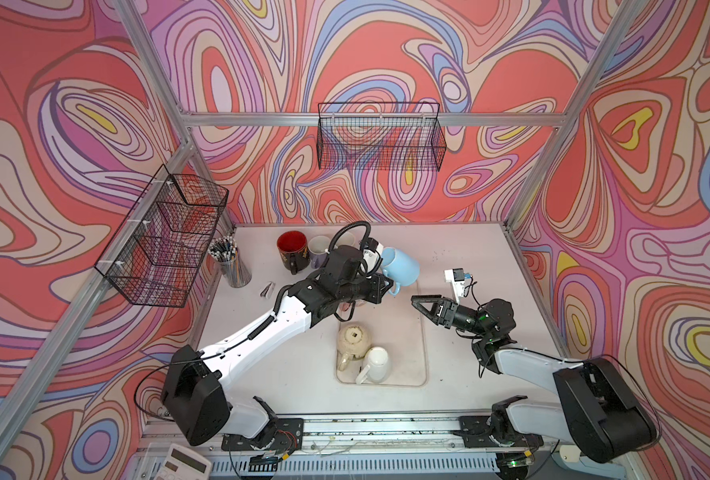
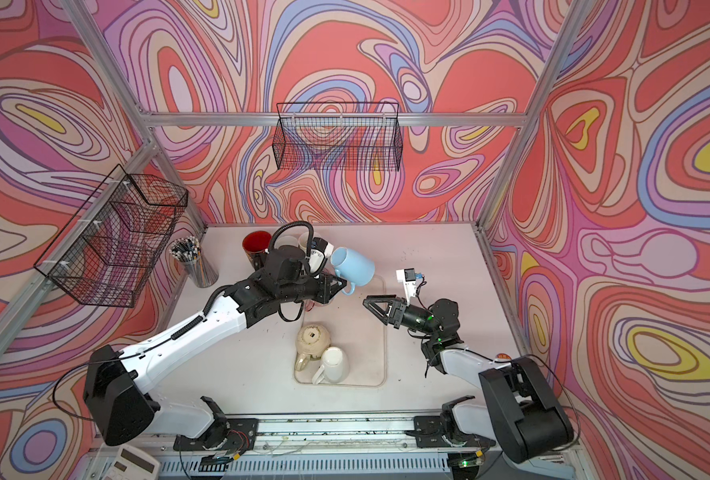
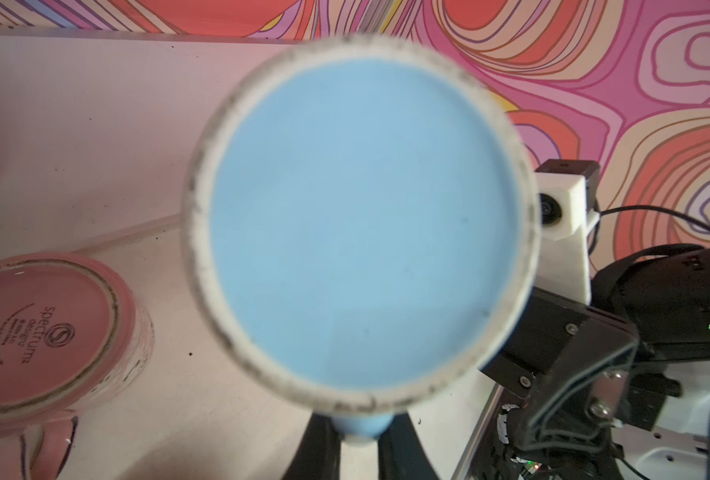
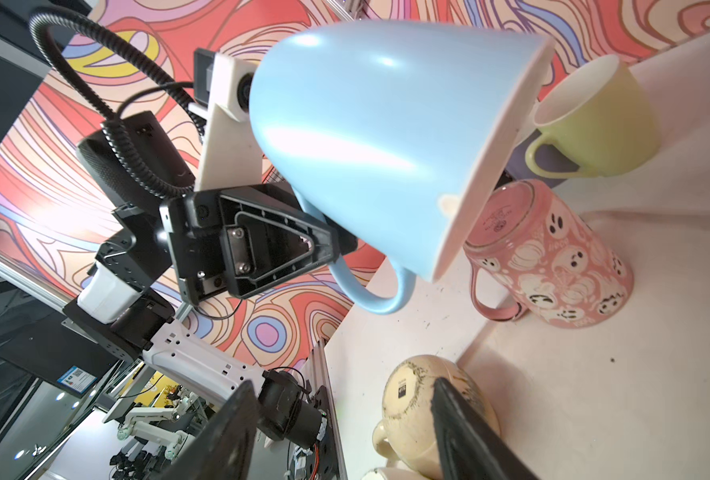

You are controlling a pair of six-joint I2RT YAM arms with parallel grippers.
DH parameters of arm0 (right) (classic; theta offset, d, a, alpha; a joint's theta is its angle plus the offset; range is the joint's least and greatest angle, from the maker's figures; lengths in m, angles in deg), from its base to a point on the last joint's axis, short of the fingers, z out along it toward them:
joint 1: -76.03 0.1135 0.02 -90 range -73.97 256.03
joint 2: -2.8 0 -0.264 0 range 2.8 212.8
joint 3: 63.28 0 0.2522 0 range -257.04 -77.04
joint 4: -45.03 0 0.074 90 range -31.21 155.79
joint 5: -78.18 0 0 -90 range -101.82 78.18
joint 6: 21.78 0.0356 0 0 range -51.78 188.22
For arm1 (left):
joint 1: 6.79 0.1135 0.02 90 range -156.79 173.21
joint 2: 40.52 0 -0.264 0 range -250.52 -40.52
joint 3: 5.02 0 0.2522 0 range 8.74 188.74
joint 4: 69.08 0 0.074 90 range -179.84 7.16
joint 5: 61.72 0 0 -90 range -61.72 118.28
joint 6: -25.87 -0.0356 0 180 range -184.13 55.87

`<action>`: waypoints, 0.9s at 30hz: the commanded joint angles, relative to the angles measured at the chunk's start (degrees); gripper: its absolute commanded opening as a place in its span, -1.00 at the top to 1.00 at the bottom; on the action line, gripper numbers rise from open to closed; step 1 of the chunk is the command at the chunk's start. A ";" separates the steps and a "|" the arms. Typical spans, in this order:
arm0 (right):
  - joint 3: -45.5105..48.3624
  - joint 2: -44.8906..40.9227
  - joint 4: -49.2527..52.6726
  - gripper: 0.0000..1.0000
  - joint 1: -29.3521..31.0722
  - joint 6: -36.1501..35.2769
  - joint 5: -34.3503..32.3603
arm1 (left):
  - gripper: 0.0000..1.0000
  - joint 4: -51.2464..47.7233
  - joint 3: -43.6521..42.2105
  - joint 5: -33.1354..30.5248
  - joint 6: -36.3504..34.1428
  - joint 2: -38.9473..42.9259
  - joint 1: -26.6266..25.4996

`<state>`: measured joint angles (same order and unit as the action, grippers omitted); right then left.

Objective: Turn the mug right side up
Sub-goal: 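Carry the light blue mug toward the right gripper while the right gripper approaches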

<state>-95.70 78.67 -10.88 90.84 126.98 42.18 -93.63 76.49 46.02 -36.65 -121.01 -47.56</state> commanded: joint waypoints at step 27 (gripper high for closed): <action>-11.11 9.80 -15.64 -0.27 -0.57 10.21 3.66 | 1.00 36.79 -8.36 14.37 14.36 1.17 2.46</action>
<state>-105.29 87.98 -25.24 90.58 136.54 45.26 -67.03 68.71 57.82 -24.21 -119.02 -45.38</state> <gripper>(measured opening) 0.641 0.160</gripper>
